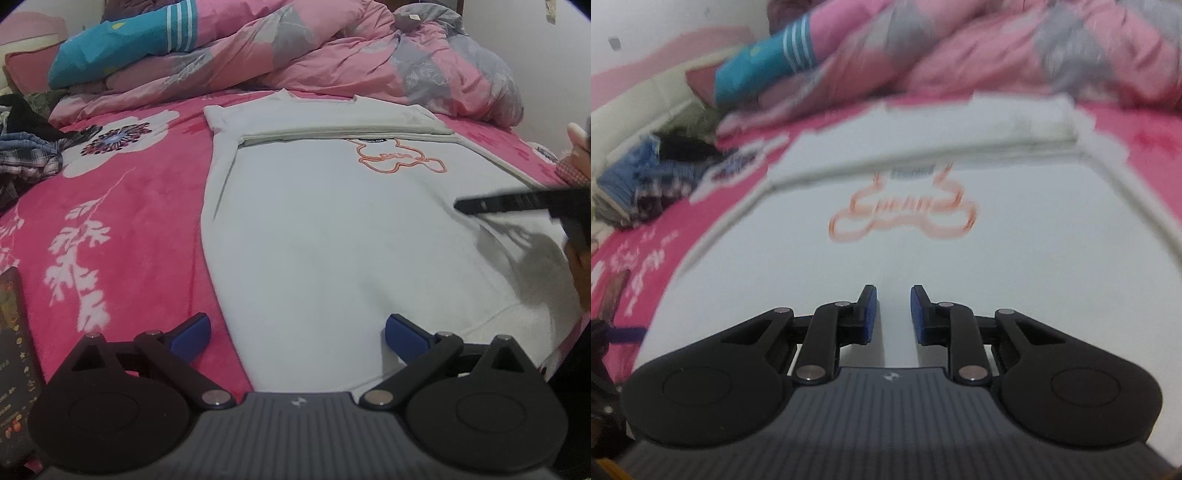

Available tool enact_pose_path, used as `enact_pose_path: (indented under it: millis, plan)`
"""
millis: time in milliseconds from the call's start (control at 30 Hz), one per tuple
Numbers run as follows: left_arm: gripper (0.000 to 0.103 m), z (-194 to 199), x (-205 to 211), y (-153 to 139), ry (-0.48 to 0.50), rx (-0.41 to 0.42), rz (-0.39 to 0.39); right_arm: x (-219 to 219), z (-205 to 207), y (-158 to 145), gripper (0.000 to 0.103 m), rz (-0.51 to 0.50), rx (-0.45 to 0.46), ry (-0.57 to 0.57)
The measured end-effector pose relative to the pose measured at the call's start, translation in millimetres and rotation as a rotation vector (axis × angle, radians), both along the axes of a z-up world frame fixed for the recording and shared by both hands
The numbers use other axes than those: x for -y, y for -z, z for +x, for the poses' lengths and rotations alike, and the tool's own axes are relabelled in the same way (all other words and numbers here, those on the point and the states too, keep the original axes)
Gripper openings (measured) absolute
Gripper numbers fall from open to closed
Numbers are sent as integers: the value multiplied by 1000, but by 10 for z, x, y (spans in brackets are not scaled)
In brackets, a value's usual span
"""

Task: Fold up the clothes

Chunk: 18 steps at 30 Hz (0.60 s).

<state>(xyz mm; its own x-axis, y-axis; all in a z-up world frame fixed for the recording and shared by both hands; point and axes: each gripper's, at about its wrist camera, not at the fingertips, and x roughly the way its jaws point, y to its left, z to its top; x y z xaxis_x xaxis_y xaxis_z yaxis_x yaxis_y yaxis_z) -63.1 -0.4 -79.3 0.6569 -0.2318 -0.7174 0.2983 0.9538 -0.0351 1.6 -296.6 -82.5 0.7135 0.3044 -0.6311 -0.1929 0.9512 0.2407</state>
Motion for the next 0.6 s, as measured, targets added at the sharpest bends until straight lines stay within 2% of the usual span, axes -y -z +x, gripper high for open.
enact_pose_path:
  millis: [167,267,333,433,533,600]
  plan:
    - [101,-12,-60,12,17,-7,-8,-391,-965,31,20,-49,88,-163]
    - [101,-34,-72,6,22,-7,-4,-539,-1511,22,20,-26,85,-242]
    - [101,-50,-74,3,19,-5,-2,-597,-1676,-11,19,10,72,-297]
    - [101,-78,-71,-19,-1,-3,5,-655,-1607,-114,19,-63,126,-291]
    - [101,-128,-80,-78,-24,12,4,-574,-1169,-175,19,-51,175,-182]
    - [101,-162,-95,-119,-35,25,4,-583,-870,-122,18,-84,185,-108]
